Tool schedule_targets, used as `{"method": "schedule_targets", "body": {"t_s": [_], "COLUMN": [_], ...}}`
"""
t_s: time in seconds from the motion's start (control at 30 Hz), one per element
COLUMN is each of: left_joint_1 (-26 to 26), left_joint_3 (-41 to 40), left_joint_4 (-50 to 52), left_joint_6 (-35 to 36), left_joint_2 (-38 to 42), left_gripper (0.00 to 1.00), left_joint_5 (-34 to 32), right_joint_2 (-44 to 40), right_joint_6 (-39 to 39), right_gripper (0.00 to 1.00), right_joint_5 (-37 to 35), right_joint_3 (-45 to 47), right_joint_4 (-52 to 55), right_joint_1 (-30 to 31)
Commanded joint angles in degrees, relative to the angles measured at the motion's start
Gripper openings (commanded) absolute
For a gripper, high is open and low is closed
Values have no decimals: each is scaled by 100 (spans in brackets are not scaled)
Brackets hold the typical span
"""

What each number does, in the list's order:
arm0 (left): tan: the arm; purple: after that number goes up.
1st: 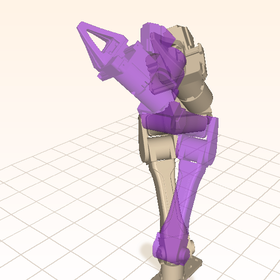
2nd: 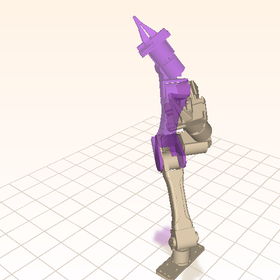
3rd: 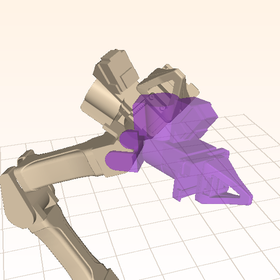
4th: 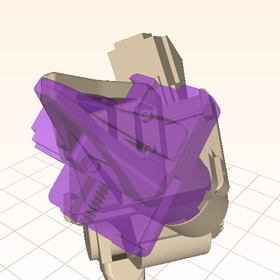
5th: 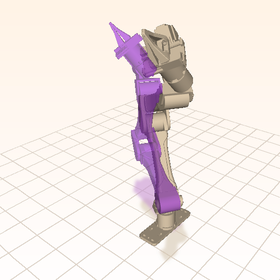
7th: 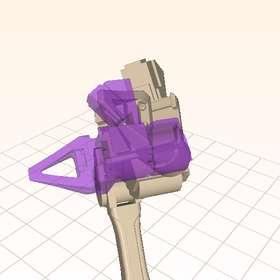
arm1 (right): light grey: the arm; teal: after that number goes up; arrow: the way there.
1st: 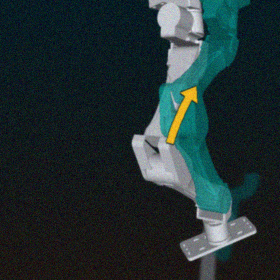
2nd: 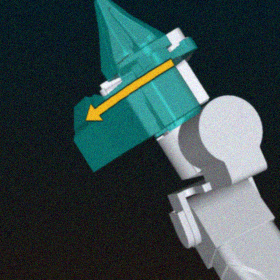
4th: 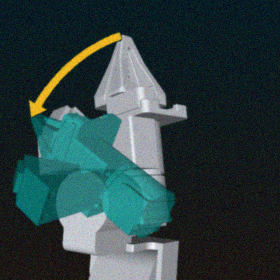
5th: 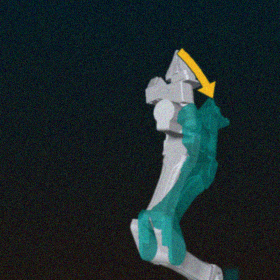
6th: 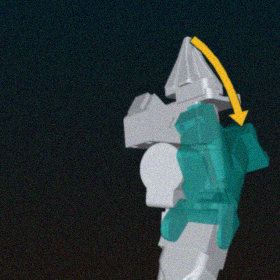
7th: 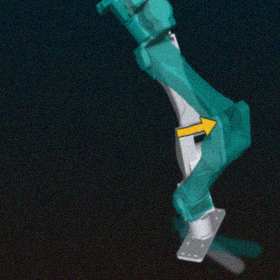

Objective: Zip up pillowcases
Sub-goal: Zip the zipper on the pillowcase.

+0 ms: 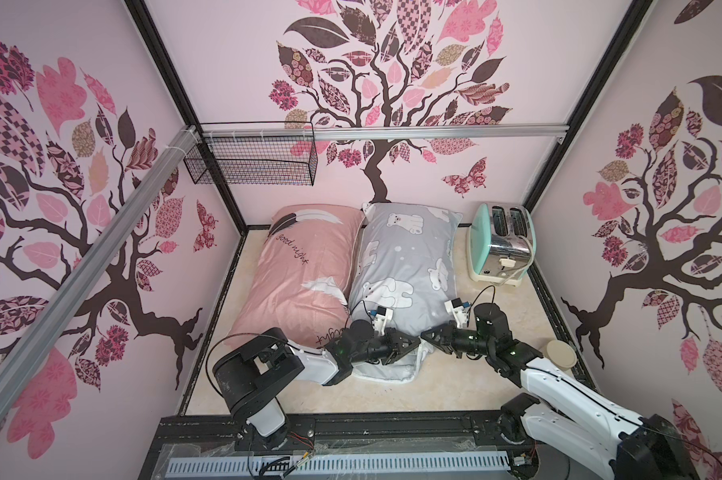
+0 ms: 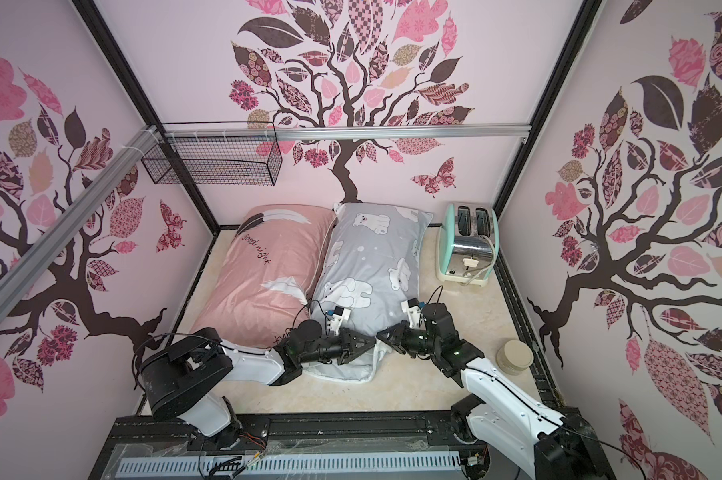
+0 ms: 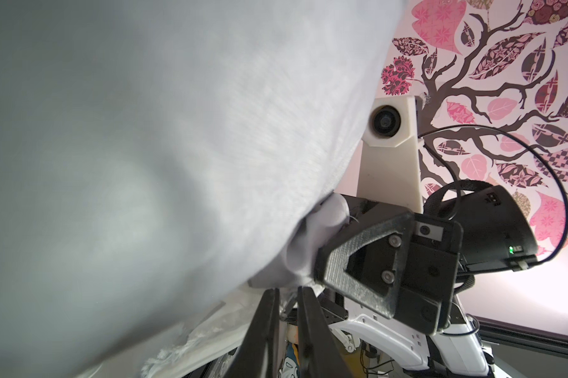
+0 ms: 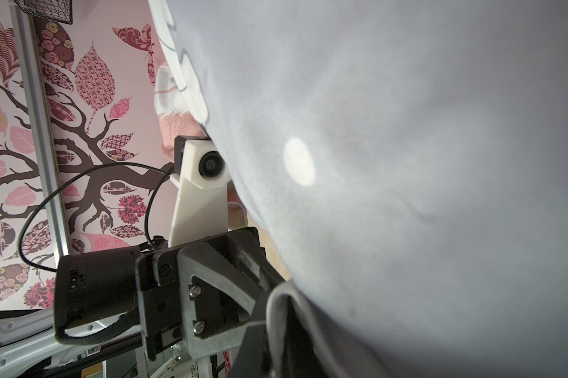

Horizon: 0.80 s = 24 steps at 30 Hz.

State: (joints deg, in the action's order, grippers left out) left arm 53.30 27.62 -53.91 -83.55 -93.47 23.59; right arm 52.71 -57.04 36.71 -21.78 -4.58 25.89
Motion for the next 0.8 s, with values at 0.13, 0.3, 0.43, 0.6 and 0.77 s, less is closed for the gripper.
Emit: {"method": "schedule_targets", "body": {"t_s": [0.13,0.3,0.43,0.6,0.77], "left_joint_1": [22,23,22,19,14], "left_joint_3": [-29,-34,-24,47,208], "left_joint_4": [149,216,386,797,1711], "left_joint_6": [76,95,175,408,810], "left_joint_2": [41,61,100,153,423], "left_gripper": [10,7,2,0,0], "left_joint_5": [-72,-92,-109,-83,-126], "right_joint_2": [-60,-107,-197,-463,-719], "right_joint_6": [26,61,172,533,999], "right_gripper": [0,0,0,0,0], "right_joint_5": [74,65,18,-204,-590], "right_joint_3": [49,27,-57,-375,-759], "right_joint_4": [-8,31,222,893,1771], "right_joint_1": [-15,-20,-32,-117,-171]}}
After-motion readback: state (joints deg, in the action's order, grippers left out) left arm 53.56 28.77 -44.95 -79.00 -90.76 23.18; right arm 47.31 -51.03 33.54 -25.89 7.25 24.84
